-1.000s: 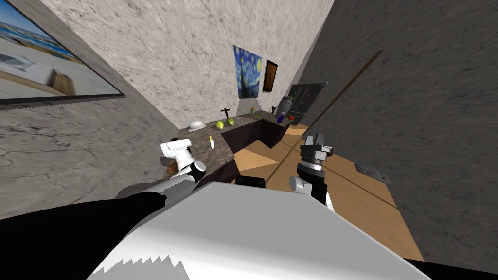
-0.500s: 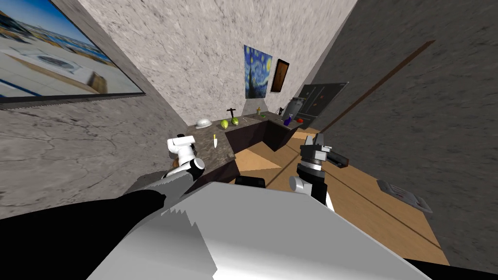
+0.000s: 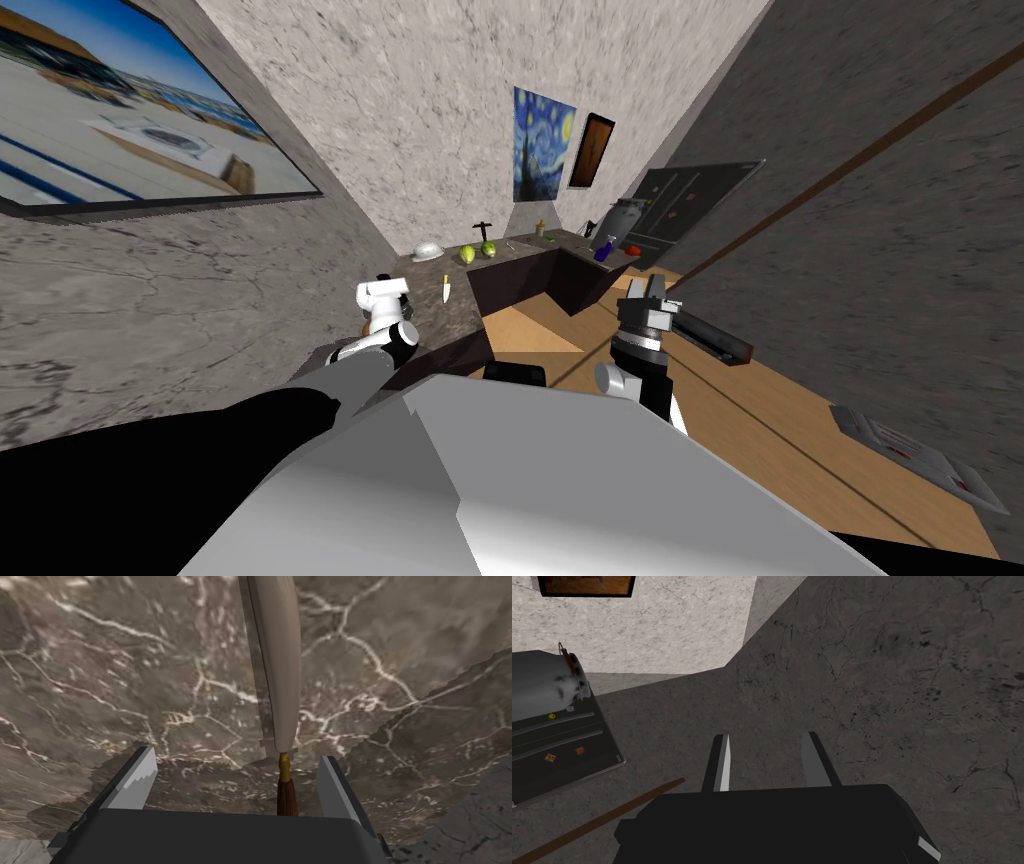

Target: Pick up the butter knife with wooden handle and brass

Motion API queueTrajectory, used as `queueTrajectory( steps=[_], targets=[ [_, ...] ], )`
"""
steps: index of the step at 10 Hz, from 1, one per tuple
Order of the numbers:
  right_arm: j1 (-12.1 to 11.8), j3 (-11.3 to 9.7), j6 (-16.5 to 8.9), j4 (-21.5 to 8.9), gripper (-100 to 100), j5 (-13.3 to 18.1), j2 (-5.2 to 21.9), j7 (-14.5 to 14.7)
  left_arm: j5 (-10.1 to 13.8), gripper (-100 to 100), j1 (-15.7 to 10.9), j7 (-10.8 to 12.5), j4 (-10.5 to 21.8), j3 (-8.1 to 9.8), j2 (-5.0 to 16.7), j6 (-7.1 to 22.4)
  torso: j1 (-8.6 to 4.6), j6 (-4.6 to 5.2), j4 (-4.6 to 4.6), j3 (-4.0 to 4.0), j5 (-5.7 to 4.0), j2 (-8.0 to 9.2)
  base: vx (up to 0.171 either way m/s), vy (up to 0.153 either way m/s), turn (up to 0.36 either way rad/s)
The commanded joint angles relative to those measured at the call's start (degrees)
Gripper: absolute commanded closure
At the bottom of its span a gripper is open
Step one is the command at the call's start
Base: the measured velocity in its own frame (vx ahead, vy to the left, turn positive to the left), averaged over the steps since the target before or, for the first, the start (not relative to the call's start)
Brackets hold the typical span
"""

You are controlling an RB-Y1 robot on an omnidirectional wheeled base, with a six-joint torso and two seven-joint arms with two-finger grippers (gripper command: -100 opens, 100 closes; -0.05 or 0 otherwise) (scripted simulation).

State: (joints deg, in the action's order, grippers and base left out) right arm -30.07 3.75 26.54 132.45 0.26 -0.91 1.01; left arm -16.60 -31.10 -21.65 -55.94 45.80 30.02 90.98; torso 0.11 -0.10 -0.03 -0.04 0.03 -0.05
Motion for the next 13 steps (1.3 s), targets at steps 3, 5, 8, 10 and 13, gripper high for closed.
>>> queueTrajectory(
  steps=[3,5,8,10,13],
  targets=[
    [0.0,0.0,0.0,0.0,0,0.0,0.0,0.0,0.1,-100,-0.2,-0.2,1.8,-0.06,0.5,-0.1,0.04,-0.01,0.02,0.04,0.01,0.06,-0.009,0.011,-0.033],
    [0.0,0.0,0.0,0.0,0,0.0,0.0,0.0,0.1,-100,-0.2,-0.2,1.8,-0.06,0.5,-0.1,0.02,-0.01,0.02,0.03,0.0,0.05,-0.002,0.002,-0.005],
    [0.0,0.0,0.0,0.0,0,0.0,0.0,0.0,0.8,-100,0.6,0.8,3.2,-0.81,-0.3,-2.6,-0.04,-0.01,0.0,0.0,-0.01,0.0,0.008,-0.01,0.028],
    [0.0,0.0,0.0,0.0,0,0.0,0.0,0.0,0.9,-100,0.7,0.8,3.5,-0.93,-0.2,-2.8,0.03,0.0,0.0,0.02,0.05,0.03,-0.002,0.003,-0.008],
    [0.0,0.0,0.0,0.0,0,0.0,0.0,0.0,0.9,100,0.7,0.9,3.6,-0.94,-0.2,-2.9,0.2,0.08,-0.04,-0.08,0.14,-0.12,-0.002,-0.001,0.002]
  ],
)
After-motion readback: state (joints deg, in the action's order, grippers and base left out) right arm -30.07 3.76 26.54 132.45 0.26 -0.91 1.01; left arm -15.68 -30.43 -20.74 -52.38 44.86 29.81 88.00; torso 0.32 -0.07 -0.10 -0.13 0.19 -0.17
